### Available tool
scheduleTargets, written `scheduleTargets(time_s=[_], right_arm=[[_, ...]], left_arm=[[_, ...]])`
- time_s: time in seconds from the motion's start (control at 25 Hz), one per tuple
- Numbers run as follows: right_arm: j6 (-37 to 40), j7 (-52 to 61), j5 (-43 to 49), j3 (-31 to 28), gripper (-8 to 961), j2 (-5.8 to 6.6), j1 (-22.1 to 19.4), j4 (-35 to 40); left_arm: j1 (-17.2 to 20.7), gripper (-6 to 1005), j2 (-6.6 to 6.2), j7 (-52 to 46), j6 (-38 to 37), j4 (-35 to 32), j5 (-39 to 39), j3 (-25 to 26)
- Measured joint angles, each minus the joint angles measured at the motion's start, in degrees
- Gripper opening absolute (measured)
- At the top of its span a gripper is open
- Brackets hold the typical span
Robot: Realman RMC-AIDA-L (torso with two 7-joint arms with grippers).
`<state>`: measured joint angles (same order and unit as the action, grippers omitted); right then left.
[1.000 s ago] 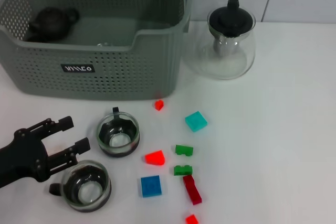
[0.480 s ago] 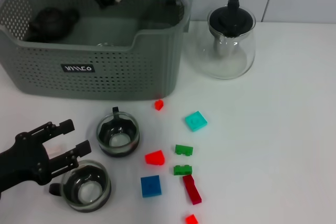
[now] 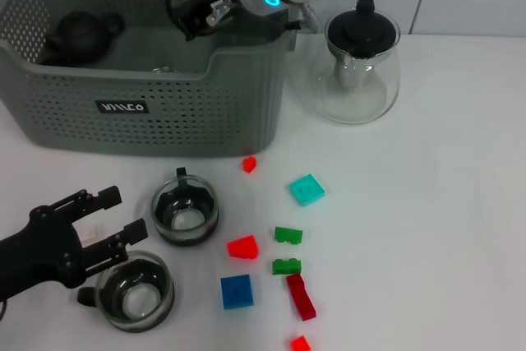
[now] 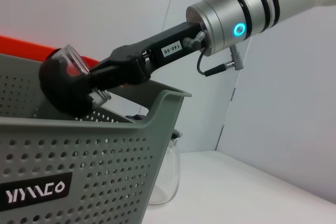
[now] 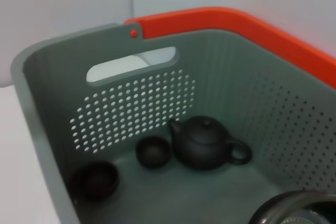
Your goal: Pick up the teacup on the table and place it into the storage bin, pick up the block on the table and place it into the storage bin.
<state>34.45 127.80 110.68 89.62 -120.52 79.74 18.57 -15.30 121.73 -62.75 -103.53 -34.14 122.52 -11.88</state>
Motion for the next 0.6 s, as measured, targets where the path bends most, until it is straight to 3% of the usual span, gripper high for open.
scheduleTargets(time_s=[0.6], right_arm=[[2.3,5.3,5.8,-0.3,59,0.12,-2.8,3.3]], left_arm=[[0.1,722,0.0,0.0,0.1,0.1,0.0,0.0]])
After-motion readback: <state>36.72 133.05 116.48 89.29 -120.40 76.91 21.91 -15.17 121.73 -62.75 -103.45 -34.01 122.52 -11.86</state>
